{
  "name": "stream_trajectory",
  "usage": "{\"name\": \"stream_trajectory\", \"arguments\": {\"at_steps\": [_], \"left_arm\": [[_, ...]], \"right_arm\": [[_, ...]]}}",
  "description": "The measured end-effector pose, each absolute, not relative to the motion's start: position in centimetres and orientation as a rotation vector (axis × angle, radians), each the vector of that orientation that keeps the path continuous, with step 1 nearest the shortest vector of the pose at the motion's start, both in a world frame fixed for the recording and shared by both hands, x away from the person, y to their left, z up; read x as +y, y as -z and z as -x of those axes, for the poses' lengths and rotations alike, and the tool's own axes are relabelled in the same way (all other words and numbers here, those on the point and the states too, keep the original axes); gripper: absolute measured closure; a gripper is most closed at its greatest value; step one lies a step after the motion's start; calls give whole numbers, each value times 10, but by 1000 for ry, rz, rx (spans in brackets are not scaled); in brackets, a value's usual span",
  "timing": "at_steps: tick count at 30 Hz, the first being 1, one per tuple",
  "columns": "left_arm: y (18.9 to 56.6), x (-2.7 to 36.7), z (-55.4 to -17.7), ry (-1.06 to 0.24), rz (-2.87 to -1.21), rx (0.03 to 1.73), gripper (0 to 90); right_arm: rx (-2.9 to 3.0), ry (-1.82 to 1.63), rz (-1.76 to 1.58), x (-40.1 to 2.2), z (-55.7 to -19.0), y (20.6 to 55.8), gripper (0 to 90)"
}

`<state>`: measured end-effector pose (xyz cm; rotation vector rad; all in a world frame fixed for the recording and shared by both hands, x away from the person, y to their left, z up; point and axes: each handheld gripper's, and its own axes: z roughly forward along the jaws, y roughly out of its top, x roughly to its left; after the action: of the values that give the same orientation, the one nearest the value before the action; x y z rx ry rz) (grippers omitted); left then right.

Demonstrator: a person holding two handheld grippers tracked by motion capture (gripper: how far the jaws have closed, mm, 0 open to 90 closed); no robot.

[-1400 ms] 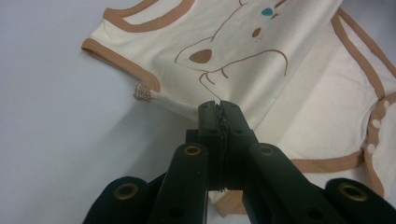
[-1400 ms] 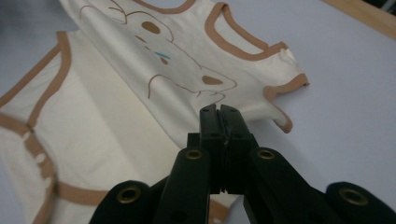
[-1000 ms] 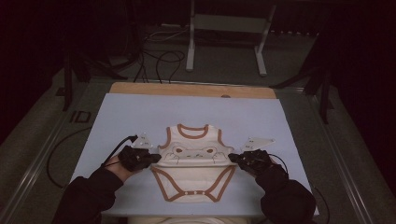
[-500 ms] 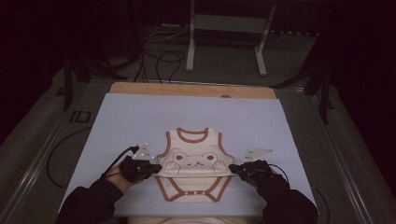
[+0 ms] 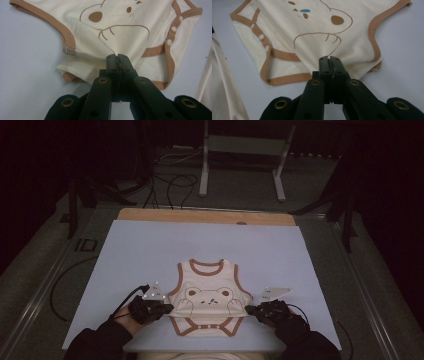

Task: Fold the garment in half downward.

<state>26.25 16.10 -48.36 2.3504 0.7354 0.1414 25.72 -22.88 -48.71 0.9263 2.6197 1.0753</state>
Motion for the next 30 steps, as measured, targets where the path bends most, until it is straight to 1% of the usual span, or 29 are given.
{"name": "stream_trajectory", "arguments": {"at_steps": [9, 18, 30], "left_arm": [[488, 161, -254, -112, -2340, 746, 897], [490, 161, -247, -116, -2347, 750, 896], [503, 164, -245, -72, -2344, 765, 891]], "right_arm": [[2633, -1065, -949, -231, -251, 493, 900], [2637, -1088, -961, -233, -243, 492, 899], [2667, -1055, -965, -234, -240, 505, 898]]}}
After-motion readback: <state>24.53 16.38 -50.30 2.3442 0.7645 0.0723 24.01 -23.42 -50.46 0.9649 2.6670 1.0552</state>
